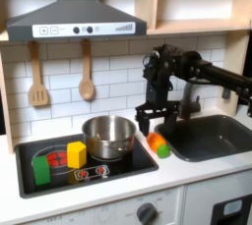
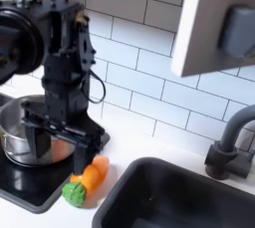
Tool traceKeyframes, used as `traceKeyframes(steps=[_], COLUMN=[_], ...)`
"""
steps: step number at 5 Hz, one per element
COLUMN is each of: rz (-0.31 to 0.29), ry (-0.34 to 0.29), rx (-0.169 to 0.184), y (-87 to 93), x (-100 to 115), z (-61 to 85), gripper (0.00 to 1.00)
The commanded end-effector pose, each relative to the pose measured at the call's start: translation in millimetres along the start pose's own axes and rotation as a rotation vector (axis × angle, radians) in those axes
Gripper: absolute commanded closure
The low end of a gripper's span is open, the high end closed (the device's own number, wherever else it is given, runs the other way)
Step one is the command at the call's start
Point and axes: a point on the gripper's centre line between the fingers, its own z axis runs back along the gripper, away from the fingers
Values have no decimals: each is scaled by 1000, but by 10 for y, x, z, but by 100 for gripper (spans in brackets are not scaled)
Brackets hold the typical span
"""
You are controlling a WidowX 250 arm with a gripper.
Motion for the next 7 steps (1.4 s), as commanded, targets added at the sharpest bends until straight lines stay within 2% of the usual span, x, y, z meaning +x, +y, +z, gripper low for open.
traceKeyframes(steps=[1, 2, 4, 5, 6, 7], rz=[65, 79, 87, 112, 140, 169], ry=[-20, -15, -2, 13, 14, 35], rx=[1, 9, 41, 43, 53, 48], y=[236, 307, 435, 498, 570, 635], x=[216, 223, 249, 284, 334, 357], z=[164, 209, 86, -8, -41, -92], gripper=[0, 0, 0, 0, 0, 0])
